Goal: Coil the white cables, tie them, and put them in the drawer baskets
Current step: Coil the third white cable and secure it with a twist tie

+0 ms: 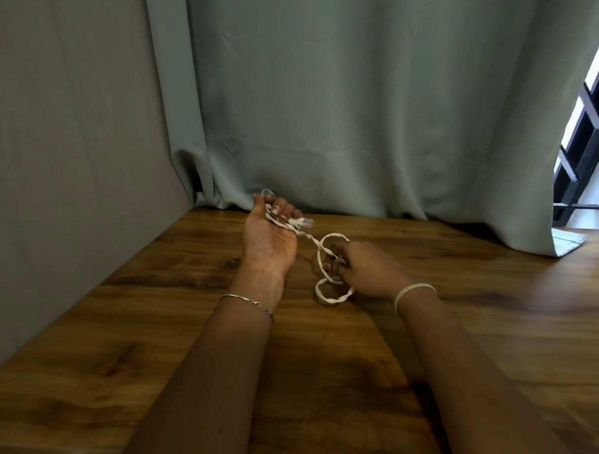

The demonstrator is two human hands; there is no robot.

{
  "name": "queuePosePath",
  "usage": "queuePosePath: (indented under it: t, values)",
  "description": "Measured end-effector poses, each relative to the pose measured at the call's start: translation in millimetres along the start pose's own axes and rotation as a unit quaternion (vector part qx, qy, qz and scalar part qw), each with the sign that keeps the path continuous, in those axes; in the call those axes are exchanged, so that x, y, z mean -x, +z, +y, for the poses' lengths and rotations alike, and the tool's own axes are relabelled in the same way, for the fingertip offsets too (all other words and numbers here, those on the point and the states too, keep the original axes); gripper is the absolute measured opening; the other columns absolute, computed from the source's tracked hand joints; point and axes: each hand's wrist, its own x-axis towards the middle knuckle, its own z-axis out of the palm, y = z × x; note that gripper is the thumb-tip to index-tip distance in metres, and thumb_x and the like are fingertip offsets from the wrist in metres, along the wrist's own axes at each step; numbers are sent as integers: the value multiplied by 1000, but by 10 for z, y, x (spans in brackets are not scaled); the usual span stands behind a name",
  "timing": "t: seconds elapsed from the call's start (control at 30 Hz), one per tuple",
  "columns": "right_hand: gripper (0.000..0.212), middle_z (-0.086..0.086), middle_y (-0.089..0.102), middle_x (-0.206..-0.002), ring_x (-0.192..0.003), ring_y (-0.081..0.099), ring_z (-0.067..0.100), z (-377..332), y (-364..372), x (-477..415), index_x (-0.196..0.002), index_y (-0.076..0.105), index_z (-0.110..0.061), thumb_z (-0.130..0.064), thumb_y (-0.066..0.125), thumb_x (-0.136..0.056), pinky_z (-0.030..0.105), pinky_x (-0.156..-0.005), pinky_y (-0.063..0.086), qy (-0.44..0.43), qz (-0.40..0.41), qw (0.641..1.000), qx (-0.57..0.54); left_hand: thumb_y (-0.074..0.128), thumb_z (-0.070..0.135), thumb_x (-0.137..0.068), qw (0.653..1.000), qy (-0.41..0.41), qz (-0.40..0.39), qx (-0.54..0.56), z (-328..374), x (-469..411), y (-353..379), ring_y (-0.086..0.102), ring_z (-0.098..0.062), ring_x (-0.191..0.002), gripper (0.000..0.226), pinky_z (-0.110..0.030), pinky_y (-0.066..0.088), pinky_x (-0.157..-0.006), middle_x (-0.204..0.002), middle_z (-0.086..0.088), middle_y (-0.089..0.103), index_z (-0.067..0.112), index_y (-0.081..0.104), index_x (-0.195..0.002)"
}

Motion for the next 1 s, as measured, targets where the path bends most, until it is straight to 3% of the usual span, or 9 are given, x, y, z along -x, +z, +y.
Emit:
queuePosePath:
  t: [0.13,0.2,0.27,0.37,0.53,0.63,0.8,0.9,1.0]
  values:
    - [14,-16,52,-67,-66,54,7,-40,-113,60,-79,57,-32,-31,61,-92,20,-54,34,-16,-23,1000,-13,36,30,-103,999,-4,12,-50,-25,-7,-44,36,-9,-49,37,-21,36,-57,-54,3,40,15,48,-72]
    - [12,-14,50,-59,-55,47,2,-58,-149,99,-77,64,-28,-34,67,-88,16,-48,31,-22,-53,998,-21,37,28,-103,997,-20,9,-72,-87,7,-39,39,-10,-56,33,-23,39,-63,-59,1,43,14,48,-76]
    - [16,-11,61,-68,-62,53,2,-92,-133,127,-94,73,-22,-34,71,-84,14,-52,39,-38,-96,994,-21,36,25,-104,994,-30,3,-102,-136,21,-31,45,-12,-60,29,-26,45,-71,-64,-2,47,12,49,-82]
    - [26,-1,72,-97,-86,65,14,-122,-98,141,-107,71,-20,-31,72,-84,33,-76,54,-41,-118,992,-31,37,21,-104,987,-32,1,-159,-176,30,-33,57,-14,-60,23,-30,51,-72,-70,-5,57,11,50,-88]
    - [21,9,73,-80,-71,65,22,-56,-164,166,-92,73,-11,-30,66,-88,35,-61,48,-36,-42,996,-76,34,19,-105,886,52,-53,-457,-340,-8,-66,60,-6,-52,25,-25,46,-53,-61,2,62,14,48,-85]
    - [15,8,67,-69,-60,57,20,40,-237,185,-88,72,-10,-24,69,-87,29,-55,40,21,41,990,-136,33,17,-105,847,84,-81,-519,-374,-5,-71,56,-5,-52,26,-21,45,-54,-67,-4,58,15,45,-82]
    - [15,11,64,-69,-65,56,17,98,-242,168,-95,71,0,-13,69,-87,31,-66,46,102,64,933,-339,34,17,-105,817,107,-100,-558,-360,7,-99,54,-13,-59,30,-27,46,-59,-69,-5,59,15,48,-78]
    - [23,11,63,-70,-55,61,11,84,-222,147,-109,63,9,-1,64,-88,25,-58,54,127,97,868,-469,34,19,-105,783,118,-116,-600,-355,1,-125,56,-15,-62,36,-28,47,-63,-71,-9,61,15,52,-74]
    - [25,14,63,-81,-50,59,6,59,-247,153,-114,60,6,5,60,-89,21,-56,57,96,101,841,-523,35,20,-105,771,114,-116,-616,-340,8,-126,57,-13,-64,37,-27,47,-64,-71,-6,62,14,53,-72]
